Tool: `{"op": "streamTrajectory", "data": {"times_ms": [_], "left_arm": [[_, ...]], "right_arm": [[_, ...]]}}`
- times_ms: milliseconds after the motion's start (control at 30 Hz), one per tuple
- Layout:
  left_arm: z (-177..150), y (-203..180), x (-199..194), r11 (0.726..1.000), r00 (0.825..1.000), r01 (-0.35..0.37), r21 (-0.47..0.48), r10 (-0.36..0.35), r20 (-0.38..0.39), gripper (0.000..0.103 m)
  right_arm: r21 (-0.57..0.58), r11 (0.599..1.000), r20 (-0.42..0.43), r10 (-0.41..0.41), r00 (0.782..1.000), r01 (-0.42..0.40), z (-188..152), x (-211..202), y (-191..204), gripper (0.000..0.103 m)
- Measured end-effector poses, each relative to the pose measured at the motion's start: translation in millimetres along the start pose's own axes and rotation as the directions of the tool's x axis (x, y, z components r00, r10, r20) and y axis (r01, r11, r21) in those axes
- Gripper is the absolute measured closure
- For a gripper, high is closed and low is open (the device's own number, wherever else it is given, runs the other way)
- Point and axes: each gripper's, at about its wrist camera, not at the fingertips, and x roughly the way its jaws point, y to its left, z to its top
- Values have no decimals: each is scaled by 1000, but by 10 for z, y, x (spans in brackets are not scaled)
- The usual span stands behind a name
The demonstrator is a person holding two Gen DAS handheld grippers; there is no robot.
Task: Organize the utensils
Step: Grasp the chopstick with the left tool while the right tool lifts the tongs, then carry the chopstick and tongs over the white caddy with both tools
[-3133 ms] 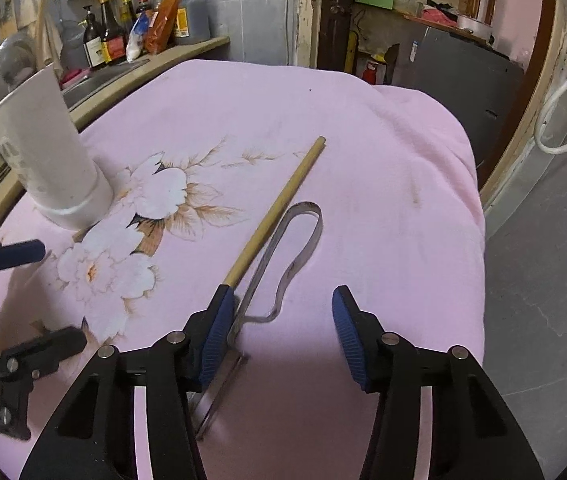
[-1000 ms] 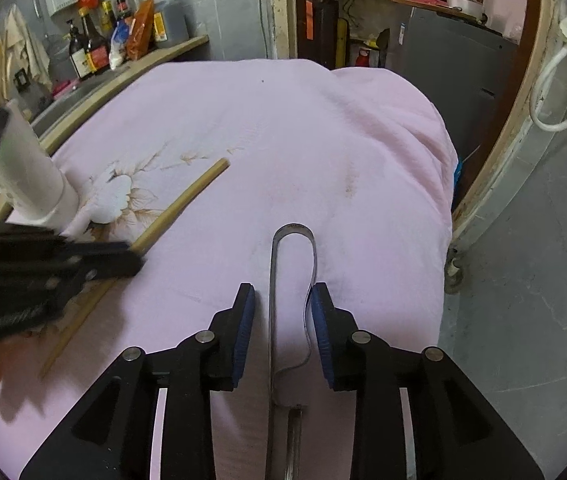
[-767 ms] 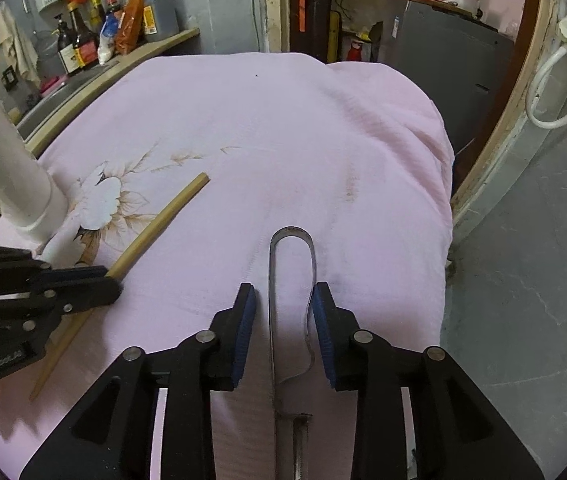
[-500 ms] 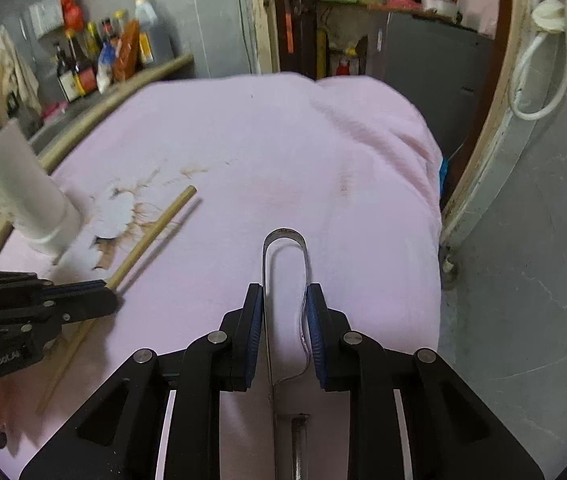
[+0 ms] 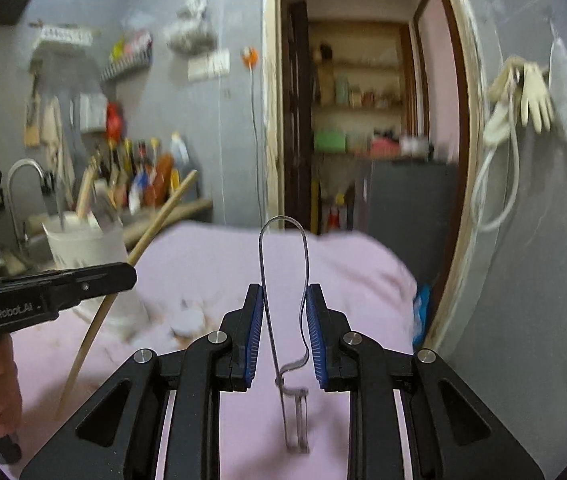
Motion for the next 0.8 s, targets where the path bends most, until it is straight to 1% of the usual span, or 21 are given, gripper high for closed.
{"op": "streamTrajectory", "data": {"times_ms": [67, 167, 233, 333, 467, 567, 600, 767, 800], "left_arm": [[87, 1, -135, 1000, 997, -26, -3, 26, 74, 98], [201, 54, -278, 999, 988, -46, -19, 48, 148, 98], [282, 131, -368, 998, 982, -51, -27, 55, 181, 98], [384, 231, -504, 997, 967, -76, -32, 82, 242, 98], [501, 436, -697, 993, 940, -109, -42, 116, 322, 98], [628, 625, -790, 991, 923, -121, -53, 132, 361, 98], [648, 691, -843, 991, 920, -122, -53, 133, 368, 98], [815, 1016, -946, 985, 886, -154, -76, 172, 430, 98], [830, 1071, -963, 984, 882, -156, -84, 177, 437, 98]], "right_arm": [[-16, 1000, 47, -3, 999, 4, 91, -45, 69, 84], [-26, 1000, 115, 6, 993, -3, 237, -101, 193, 84], [-22, 1000, 158, 23, 987, -20, 346, -129, 290, 84], [-17, 999, 201, 51, 978, -49, 449, -180, 382, 84], [5, 994, 239, 106, 965, -111, 629, -132, 540, 84], [25, 986, 261, 152, 953, -164, 759, -70, 664, 84], [31, 983, 268, 165, 949, -179, 795, -53, 706, 84], [53, 969, 309, 214, 927, -241, 965, 42, 898, 84], [58, 966, 315, 222, 923, -252, 990, 63, 931, 84]]}}
